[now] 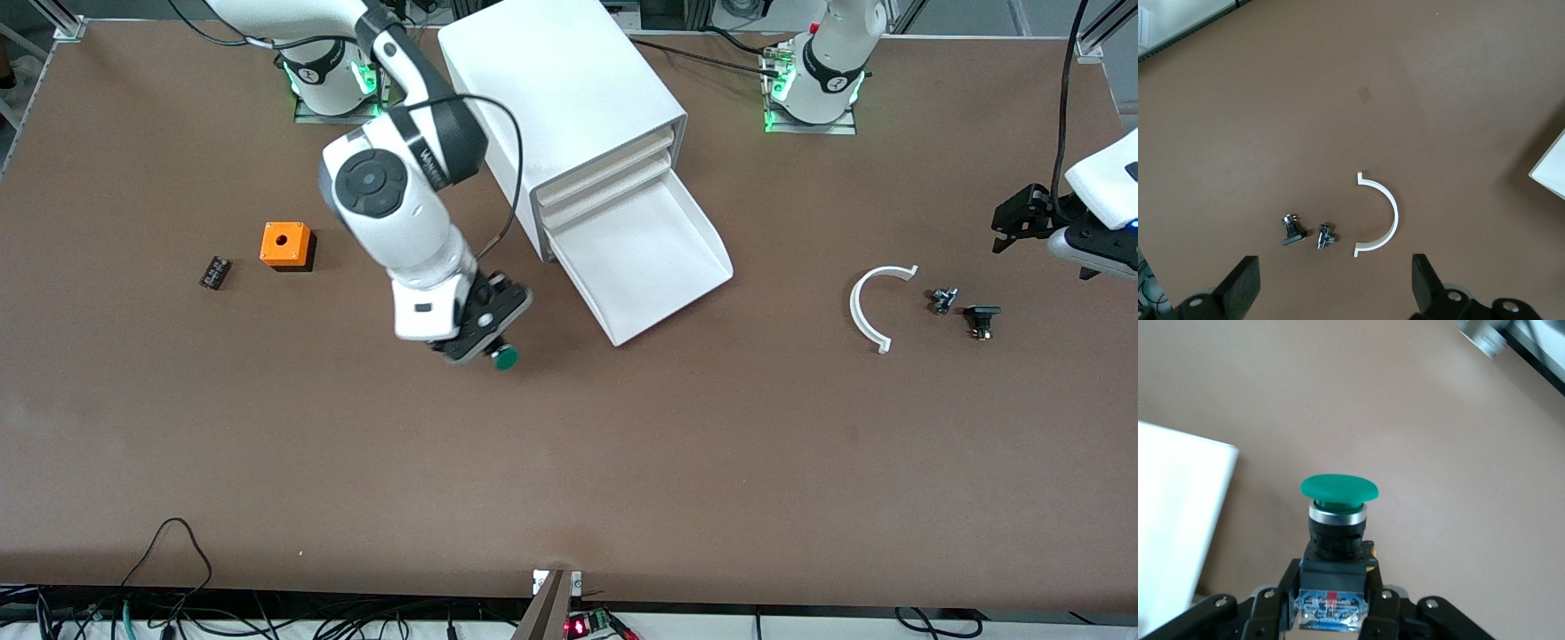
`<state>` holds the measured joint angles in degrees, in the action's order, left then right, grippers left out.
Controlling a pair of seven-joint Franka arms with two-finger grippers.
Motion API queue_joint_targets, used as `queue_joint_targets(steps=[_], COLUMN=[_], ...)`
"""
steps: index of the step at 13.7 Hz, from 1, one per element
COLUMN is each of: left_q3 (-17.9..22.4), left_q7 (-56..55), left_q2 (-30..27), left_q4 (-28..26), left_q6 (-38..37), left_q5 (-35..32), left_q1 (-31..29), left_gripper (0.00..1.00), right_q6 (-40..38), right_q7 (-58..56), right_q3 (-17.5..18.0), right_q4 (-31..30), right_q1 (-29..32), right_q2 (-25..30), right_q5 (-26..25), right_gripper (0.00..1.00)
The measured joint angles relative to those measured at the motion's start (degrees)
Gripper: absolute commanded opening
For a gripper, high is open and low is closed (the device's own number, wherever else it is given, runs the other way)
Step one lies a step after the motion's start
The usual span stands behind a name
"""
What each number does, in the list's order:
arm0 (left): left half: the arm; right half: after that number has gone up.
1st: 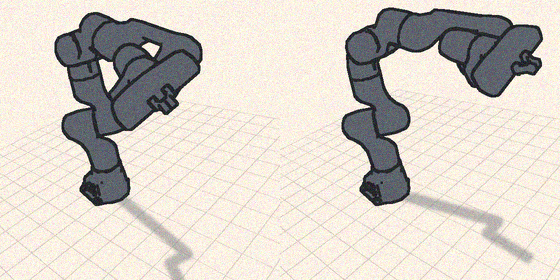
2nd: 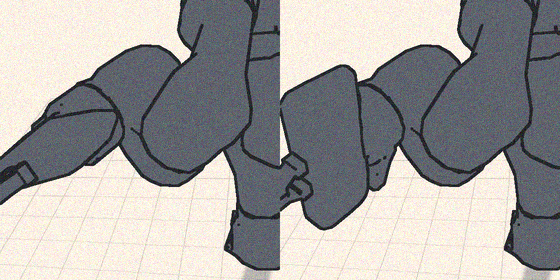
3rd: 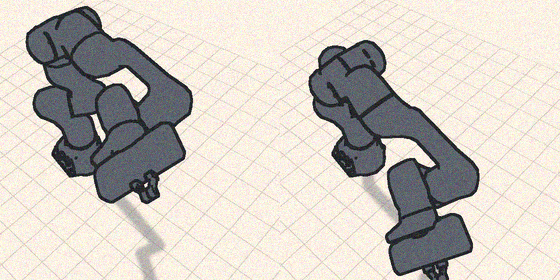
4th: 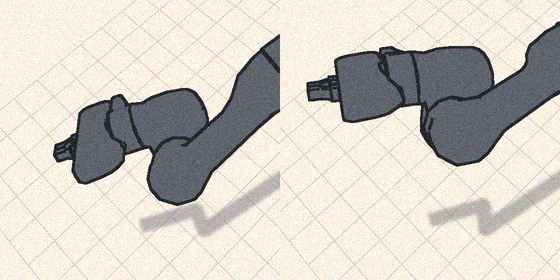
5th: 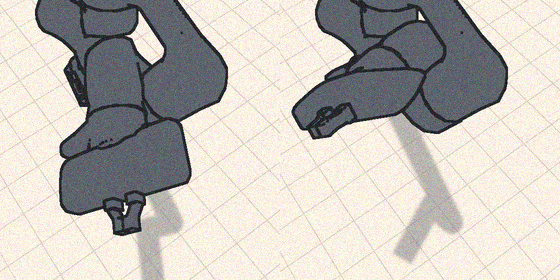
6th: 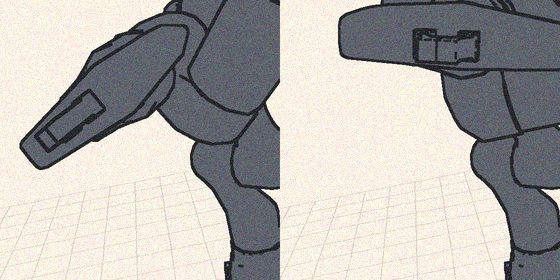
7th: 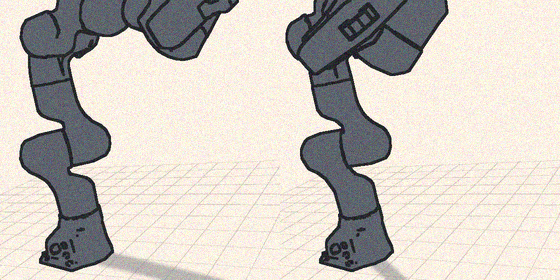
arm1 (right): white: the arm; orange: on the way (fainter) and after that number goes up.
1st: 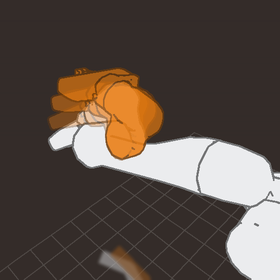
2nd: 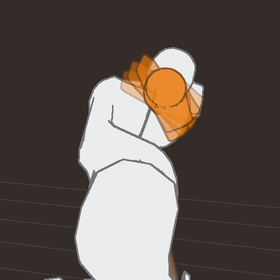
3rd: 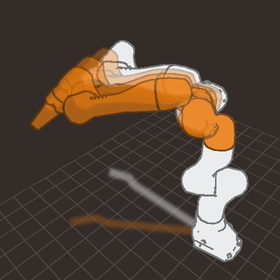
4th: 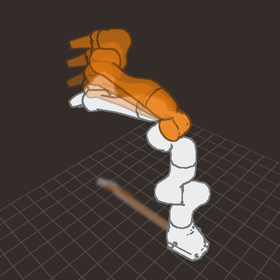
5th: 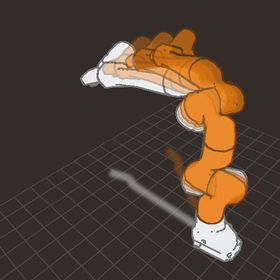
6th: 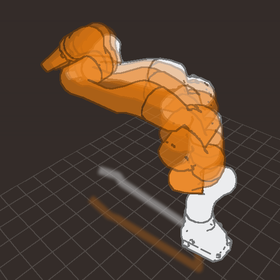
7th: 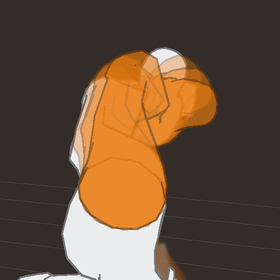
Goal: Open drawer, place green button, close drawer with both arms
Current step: 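Carry the green button over the open drawer with the right gripper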
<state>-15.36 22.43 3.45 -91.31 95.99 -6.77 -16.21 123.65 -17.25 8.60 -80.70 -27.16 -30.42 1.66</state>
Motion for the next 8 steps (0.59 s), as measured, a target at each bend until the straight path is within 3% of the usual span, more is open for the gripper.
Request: queue_joint_targets(steps=[5,8], left_q3=[0.69,0.67], left_q7=[-4.33,-5.41], left_q2=[-0.48,-0.91], left_q4=[-1.72,-2.54], left_q6=[-0.08,-0.06], left_q5=[0.03,0.47], left_q1=[0.11,0.19], left_gripper=[1.00,1.00], right_q6=[-0.03,-0.69], right_q7=[-19.67,-32.29], right_q3=[7.02,8.32], right_q4=[3.57,3.87], right_q1=[-0.94,-4.13], right_q2=[-3.16,-5.25], right_q5=[1.16,0.51], right_gripper=[0.39,0.39])
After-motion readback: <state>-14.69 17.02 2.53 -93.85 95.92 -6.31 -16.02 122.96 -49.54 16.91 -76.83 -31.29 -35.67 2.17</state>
